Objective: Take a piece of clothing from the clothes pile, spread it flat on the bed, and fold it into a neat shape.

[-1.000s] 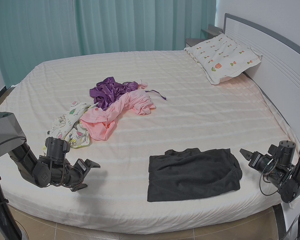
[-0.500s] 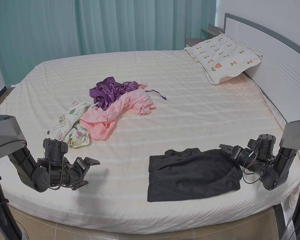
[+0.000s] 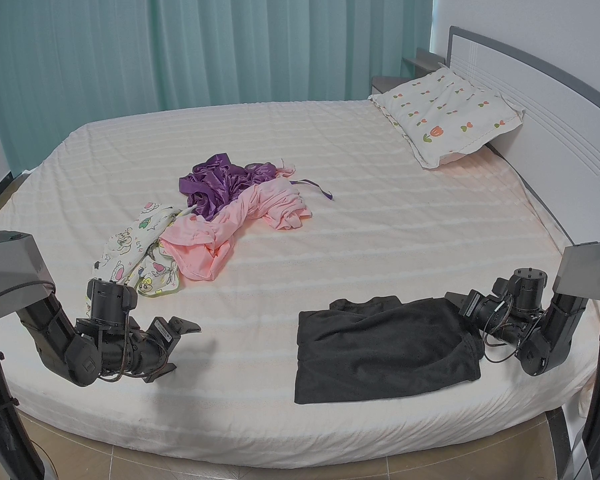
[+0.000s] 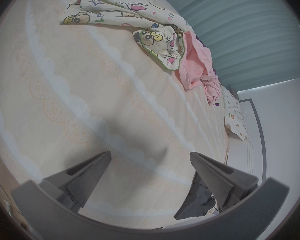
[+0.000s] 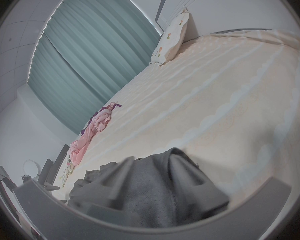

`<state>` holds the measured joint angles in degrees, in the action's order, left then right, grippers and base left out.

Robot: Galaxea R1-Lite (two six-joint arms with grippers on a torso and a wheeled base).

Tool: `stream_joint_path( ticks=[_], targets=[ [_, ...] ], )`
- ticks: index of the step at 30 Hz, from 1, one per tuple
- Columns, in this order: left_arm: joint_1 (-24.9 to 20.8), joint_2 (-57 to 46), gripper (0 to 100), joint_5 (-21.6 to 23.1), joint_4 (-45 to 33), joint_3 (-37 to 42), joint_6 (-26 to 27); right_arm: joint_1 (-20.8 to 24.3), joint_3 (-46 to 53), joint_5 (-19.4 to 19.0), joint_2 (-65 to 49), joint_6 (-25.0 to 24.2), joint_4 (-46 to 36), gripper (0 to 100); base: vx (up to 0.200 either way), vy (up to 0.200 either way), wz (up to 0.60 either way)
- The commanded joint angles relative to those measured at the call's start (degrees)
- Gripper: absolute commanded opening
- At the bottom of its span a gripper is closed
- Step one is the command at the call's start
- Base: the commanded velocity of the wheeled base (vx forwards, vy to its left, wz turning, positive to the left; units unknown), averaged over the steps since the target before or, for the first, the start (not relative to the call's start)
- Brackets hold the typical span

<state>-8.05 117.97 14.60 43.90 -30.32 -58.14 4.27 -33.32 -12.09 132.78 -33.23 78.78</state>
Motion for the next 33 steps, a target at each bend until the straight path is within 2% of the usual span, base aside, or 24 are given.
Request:
stream_joint_path(
  ticks=[1, 7, 13, 18, 33],
  targets=[
    [-0.04, 0.24, 100, -0.01, -0.04, 0.00, 0.04, -0.40, -0.43, -0.21, 0.99, 0.01, 0.06, 0, 0.000, 0.000, 0.00],
    [-0.04, 0.24, 100, -0.01, -0.04, -0.09, 0.04, -1.28, -2.37, -0.39, 1.25, -0.08, 0.06, 0, 0.000, 0.000, 0.00],
    [-0.13, 0.33, 100, -0.19, -0.04, -0.09, 0.04, -2.60, -6.41, 0.23, 2.04, -5.18, 0.33, 0, 0.000, 0.000, 0.00],
    [-0.13, 0.33, 100, -0.28, -0.04, -0.18, 0.04, -3.74, -8.52, 0.14, 2.75, -7.37, 0.24, 0, 0.000, 0.000, 0.00],
    [-0.22, 0.68, 100, -0.45, -0.04, -0.27, 0.22, -5.23, -11.51, -0.04, 4.59, -10.71, -0.11, 0, 0.000, 0.000, 0.00]
  ],
)
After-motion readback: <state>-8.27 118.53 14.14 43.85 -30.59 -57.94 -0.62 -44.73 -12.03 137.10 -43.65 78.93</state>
